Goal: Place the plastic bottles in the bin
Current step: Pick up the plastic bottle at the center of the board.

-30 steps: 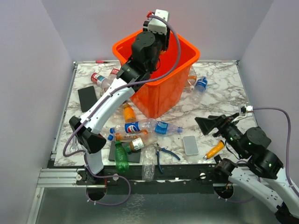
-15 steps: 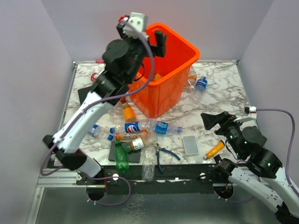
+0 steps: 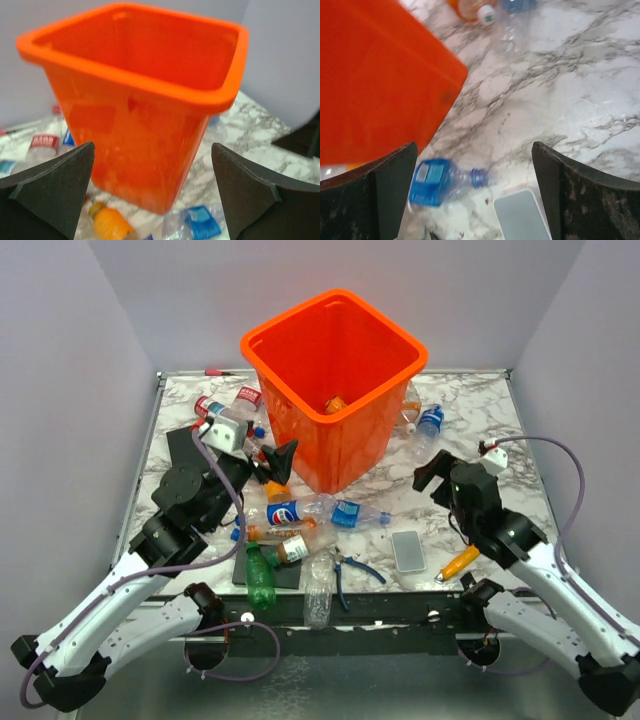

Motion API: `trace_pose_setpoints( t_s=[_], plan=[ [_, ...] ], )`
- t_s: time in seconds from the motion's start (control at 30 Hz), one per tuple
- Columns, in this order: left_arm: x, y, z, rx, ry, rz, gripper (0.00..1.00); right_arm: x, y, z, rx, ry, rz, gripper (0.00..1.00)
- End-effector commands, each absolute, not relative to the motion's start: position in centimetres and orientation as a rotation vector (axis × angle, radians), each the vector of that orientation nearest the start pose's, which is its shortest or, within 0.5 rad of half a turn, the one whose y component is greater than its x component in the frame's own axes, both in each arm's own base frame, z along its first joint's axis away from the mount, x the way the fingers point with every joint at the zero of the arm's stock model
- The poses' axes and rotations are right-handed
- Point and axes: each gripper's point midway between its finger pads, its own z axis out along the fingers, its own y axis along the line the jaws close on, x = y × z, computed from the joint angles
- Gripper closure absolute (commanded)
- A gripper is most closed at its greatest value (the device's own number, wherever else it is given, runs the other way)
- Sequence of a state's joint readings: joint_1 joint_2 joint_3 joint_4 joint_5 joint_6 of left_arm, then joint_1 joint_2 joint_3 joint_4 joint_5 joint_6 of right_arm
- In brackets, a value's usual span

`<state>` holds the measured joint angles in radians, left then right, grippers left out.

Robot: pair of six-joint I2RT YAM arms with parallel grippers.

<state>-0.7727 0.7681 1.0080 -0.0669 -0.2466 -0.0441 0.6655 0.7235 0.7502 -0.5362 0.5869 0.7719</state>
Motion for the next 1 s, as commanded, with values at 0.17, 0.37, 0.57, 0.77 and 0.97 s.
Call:
trace_pose_setpoints(
  t_s=[0.17, 0.37, 0.57, 0.77, 0.97],
  plan=[
    [22.9, -13.9, 34.5, 0.051, 1.395, -0.548, 0.01, 36.7, 4.8, 17.2, 0.842, 1.928, 0.468, 0.03],
    [22.5, -13.2, 32.0, -0.026, 1.402, -0.584, 0.01, 44.6, 4.8, 14.5, 0.869, 1.931, 0.481, 0.04],
    [22.7, -13.3, 31.6, -0.015, 1.414, -0.573, 0.01, 48.3, 3.7, 9.9, 0.892, 2.039, 0.379, 0.04],
    [23.0, -13.3, 31.5, -0.006, 1.423, -0.544, 0.01, 49.0, 3.4, 7.4, 0.879, 2.103, 0.346, 0.07],
    [23.2, -13.8, 31.1, 0.011, 1.439, -0.549, 0.01, 48.7, 4.1, 5.0, 0.857, 2.171, 0.367, 0.11]
  ],
)
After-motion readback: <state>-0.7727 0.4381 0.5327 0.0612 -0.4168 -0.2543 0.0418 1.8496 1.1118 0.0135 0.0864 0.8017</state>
